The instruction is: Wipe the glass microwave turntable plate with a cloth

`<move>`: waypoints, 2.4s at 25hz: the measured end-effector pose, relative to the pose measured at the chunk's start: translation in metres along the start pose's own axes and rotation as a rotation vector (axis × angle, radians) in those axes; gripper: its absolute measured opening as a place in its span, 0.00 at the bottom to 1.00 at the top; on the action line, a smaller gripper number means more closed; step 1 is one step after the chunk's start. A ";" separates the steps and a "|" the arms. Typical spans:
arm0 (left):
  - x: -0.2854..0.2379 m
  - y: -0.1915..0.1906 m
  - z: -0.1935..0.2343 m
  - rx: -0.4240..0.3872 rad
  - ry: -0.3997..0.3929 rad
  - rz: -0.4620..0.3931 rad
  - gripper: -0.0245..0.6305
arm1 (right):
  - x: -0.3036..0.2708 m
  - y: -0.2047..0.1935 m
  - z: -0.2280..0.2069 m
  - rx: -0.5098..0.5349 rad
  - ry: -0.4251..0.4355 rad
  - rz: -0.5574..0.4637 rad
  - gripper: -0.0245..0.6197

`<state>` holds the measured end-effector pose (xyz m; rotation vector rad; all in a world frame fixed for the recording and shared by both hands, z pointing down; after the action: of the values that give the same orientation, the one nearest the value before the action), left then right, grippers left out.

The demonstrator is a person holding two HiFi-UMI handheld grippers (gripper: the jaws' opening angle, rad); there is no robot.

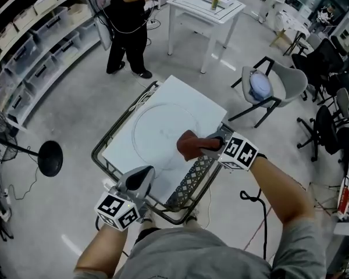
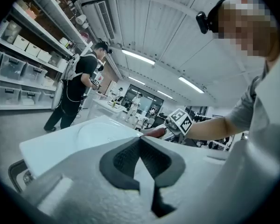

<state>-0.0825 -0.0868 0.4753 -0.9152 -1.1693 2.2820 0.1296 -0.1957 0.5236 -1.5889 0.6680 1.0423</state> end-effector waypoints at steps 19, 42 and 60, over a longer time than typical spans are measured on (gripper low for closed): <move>0.042 -0.008 0.007 0.036 0.065 -0.071 0.04 | -0.006 0.102 0.065 0.155 0.124 -0.138 0.15; 0.051 -0.011 0.009 0.038 0.061 -0.065 0.04 | -0.034 0.048 0.060 0.140 0.107 0.009 0.15; 0.004 0.020 -0.031 -0.017 0.055 -0.071 0.04 | 0.041 0.000 0.019 0.049 0.072 -0.112 0.15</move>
<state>-0.0644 -0.0789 0.4438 -0.9220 -1.1797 2.1799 0.1430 -0.1739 0.4869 -1.6087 0.6410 0.8835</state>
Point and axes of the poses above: the fingertips, and each gripper's own axes: x backward along the fingers, z to its left, y out of its top, the point moved 5 cm from there along x, backward along the fingers, and after that the axes turned 11 degrees about z, right-handed, at the moved point
